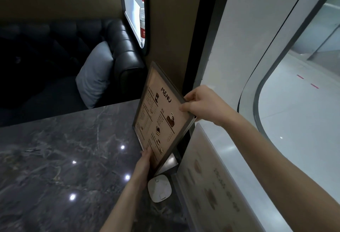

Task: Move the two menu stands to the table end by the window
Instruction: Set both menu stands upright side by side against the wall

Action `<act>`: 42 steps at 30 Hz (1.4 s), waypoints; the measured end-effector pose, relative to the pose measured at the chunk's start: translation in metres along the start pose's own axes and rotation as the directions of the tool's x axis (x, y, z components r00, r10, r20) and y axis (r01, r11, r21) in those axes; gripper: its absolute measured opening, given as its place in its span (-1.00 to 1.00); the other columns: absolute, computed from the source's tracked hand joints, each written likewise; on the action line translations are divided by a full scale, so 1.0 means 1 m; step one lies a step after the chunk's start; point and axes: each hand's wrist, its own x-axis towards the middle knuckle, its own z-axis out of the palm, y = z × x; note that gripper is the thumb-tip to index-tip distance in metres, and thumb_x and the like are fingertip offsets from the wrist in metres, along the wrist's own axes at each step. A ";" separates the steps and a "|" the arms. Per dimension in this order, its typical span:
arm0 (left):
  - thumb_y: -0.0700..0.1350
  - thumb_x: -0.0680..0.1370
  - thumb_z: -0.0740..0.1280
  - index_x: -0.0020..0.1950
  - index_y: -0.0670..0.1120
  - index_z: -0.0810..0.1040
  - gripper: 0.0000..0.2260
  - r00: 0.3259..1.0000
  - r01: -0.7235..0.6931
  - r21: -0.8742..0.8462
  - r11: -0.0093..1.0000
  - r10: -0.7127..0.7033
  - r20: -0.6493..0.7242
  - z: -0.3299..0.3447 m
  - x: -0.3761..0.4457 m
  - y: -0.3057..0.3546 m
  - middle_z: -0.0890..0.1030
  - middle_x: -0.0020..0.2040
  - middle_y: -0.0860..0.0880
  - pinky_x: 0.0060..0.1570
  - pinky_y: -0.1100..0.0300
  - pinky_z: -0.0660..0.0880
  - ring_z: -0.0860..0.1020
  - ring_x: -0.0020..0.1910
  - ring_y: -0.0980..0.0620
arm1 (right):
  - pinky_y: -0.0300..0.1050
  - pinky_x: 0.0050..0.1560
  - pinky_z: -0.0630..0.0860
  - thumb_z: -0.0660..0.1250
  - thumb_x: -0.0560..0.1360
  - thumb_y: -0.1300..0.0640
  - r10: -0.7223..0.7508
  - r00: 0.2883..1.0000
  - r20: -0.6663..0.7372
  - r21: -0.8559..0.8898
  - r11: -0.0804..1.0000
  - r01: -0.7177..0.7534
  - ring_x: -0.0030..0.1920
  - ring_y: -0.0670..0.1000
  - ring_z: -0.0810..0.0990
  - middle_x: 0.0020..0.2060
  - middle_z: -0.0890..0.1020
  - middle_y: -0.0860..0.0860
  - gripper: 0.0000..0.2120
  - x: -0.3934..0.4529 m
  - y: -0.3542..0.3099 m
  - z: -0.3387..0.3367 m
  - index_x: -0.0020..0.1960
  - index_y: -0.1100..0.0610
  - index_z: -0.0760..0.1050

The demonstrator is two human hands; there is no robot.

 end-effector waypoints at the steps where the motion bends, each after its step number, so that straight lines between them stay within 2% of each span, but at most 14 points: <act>1: 0.31 0.34 0.28 0.45 -0.02 0.29 -0.24 1.000 0.009 -0.007 1.000 -0.009 0.001 0.001 0.001 0.000 0.41 0.40 0.00 0.39 0.02 0.31 0.42 0.34 0.01 | -0.14 -0.20 0.63 0.28 0.50 0.16 0.003 1.000 -0.005 0.005 1.000 -0.003 -0.13 0.02 0.65 -0.09 0.64 0.08 -0.89 0.000 0.001 -0.001 -0.09 0.21 0.52; 3: 0.28 0.39 0.25 0.47 -0.04 0.24 -0.26 1.000 0.024 -0.018 1.000 -0.024 -0.018 0.003 0.002 0.000 0.41 0.41 -0.03 0.39 0.01 0.32 0.43 0.33 -0.02 | -0.14 -0.19 0.63 0.28 0.50 0.17 0.014 1.000 -0.009 0.012 1.000 -0.014 -0.13 0.02 0.65 -0.08 0.65 0.09 -0.89 -0.001 0.002 -0.001 -0.09 0.21 0.52; 6: 0.29 0.39 0.22 0.46 -0.01 0.27 -0.30 0.999 0.029 0.022 0.999 -0.028 -0.037 0.008 0.004 0.001 0.40 0.41 -0.03 0.37 0.00 0.33 0.43 0.32 -0.03 | -0.19 -0.24 0.61 0.29 0.50 0.18 0.029 0.999 -0.016 0.019 0.999 -0.029 -0.15 0.00 0.64 -0.05 0.66 0.11 -0.91 -0.001 0.004 -0.003 -0.10 0.20 0.51; 9: 0.26 0.48 0.18 0.44 -0.03 0.29 -0.40 0.997 0.049 0.050 0.998 -0.046 -0.058 0.014 0.007 0.000 0.48 0.33 -0.07 0.32 0.01 0.39 0.48 0.24 -0.05 | -0.20 -0.23 0.59 0.29 0.49 0.18 0.038 0.999 -0.029 0.021 0.999 -0.037 -0.13 0.02 0.63 -0.03 0.66 0.12 -0.91 0.000 0.007 -0.006 -0.12 0.20 0.50; 14: 0.18 0.56 0.11 0.42 -0.06 0.31 -0.50 0.996 0.071 0.037 0.997 -0.069 -0.051 0.021 0.007 0.002 0.50 0.23 -0.10 0.15 0.06 0.44 0.50 0.13 -0.06 | -0.16 -0.21 0.61 0.29 0.50 0.17 0.060 0.998 -0.030 0.033 0.998 -0.059 -0.10 0.03 0.64 -0.03 0.65 0.12 -0.90 0.000 0.011 -0.010 -0.17 0.18 0.47; 18: 0.17 0.56 0.12 0.44 -0.06 0.28 -0.49 0.994 0.084 0.048 0.995 -0.080 -0.072 0.024 0.007 0.002 0.47 0.30 -0.14 0.26 0.01 0.42 0.48 0.22 -0.11 | -0.25 -0.32 0.58 0.29 0.49 0.16 0.062 0.998 -0.032 0.032 0.998 -0.061 -0.24 -0.06 0.61 -0.11 0.63 0.07 -0.81 0.000 0.013 -0.012 -0.30 0.10 0.43; 21: 0.16 0.57 0.11 0.44 -0.06 0.29 -0.51 0.993 0.103 0.030 0.994 -0.101 -0.065 0.027 0.004 0.005 0.47 0.31 -0.15 0.19 0.02 0.47 0.49 0.21 -0.11 | -0.26 -0.34 0.58 0.29 0.49 0.16 0.061 0.998 -0.028 0.038 0.997 -0.060 -0.29 -0.09 0.59 -0.14 0.61 0.04 -0.77 -0.001 0.014 -0.013 -0.34 0.06 0.41; 26: 0.22 0.50 0.16 0.48 0.10 0.16 -0.42 0.990 0.142 -0.011 0.990 -0.142 -0.008 0.028 0.006 0.007 0.46 0.33 -0.16 0.21 -0.18 0.47 0.53 0.20 -0.19 | -0.15 -0.21 0.62 0.29 0.49 0.16 0.061 0.998 -0.025 0.048 0.997 -0.060 -0.16 0.00 0.63 -0.12 0.62 0.06 -0.77 -0.002 0.014 -0.014 -0.33 0.06 0.41; 30: 0.19 0.52 0.15 0.44 0.05 0.22 -0.48 0.990 0.140 0.005 0.990 -0.140 -0.004 0.029 0.001 0.010 0.48 0.29 -0.17 0.21 -0.18 0.47 0.53 0.18 -0.18 | -0.09 -0.13 0.64 0.29 0.50 0.16 0.064 0.998 -0.022 0.050 0.997 -0.063 -0.10 0.03 0.65 -0.07 0.64 0.10 -0.85 -0.003 0.014 -0.015 -0.26 0.11 0.46; 33: 0.17 0.52 0.15 0.40 -0.04 0.28 -0.49 0.990 0.141 0.054 0.989 -0.141 0.001 0.031 -0.005 0.016 0.51 0.24 -0.17 0.06 -0.06 0.55 0.54 0.15 -0.15 | -0.12 -0.15 0.63 0.29 0.50 0.13 0.071 0.997 -0.036 0.074 0.995 -0.068 -0.08 0.04 0.64 -0.03 0.65 0.12 -0.88 -0.006 0.015 -0.013 -0.19 0.14 0.48; 36: 0.02 0.61 0.08 0.26 -0.14 0.40 -0.67 0.998 0.054 0.173 0.983 -0.049 -0.031 0.033 -0.017 0.024 0.58 0.08 -0.14 -0.21 0.15 0.49 0.56 -0.02 -0.06 | -0.19 -0.23 0.60 0.26 0.51 0.08 0.066 0.997 -0.045 0.069 0.996 -0.063 -0.10 0.02 0.62 -0.04 0.64 0.11 -0.84 -0.010 0.015 -0.010 -0.05 0.18 0.48; 38: -0.02 0.60 0.10 0.24 -0.17 0.46 -0.67 0.998 -0.001 0.304 0.953 0.021 -0.062 0.032 -0.024 0.028 0.59 0.11 -0.14 -0.12 0.14 0.50 0.56 0.01 -0.06 | -0.21 -0.26 0.58 0.22 0.53 0.05 0.067 0.996 -0.055 0.041 0.997 -0.064 -0.13 0.01 0.60 -0.04 0.64 0.11 -0.78 -0.014 0.014 -0.009 0.00 0.20 0.50; 40: -0.05 0.59 0.12 0.23 -0.22 0.49 -0.65 0.989 -0.055 0.555 0.830 0.123 -0.086 0.030 -0.031 0.029 0.57 0.20 -0.21 0.07 0.07 0.49 0.55 0.12 -0.16 | -0.19 -0.25 0.55 0.18 0.55 0.04 0.069 0.995 -0.067 -0.025 0.997 -0.071 -0.18 0.01 0.59 -0.05 0.63 0.11 -0.73 -0.020 0.012 -0.009 0.03 0.23 0.51; 42: -0.06 0.58 0.11 0.09 -0.22 0.55 -0.69 0.972 -0.131 0.790 0.599 0.236 -0.018 0.028 -0.046 0.027 0.60 0.13 -0.23 0.08 0.04 0.47 0.55 0.10 -0.21 | -0.19 -0.26 0.54 0.18 0.55 0.06 0.060 0.996 -0.072 -0.109 0.992 -0.068 -0.22 0.02 0.63 -0.07 0.65 0.10 -0.71 -0.027 0.010 -0.009 0.03 0.25 0.53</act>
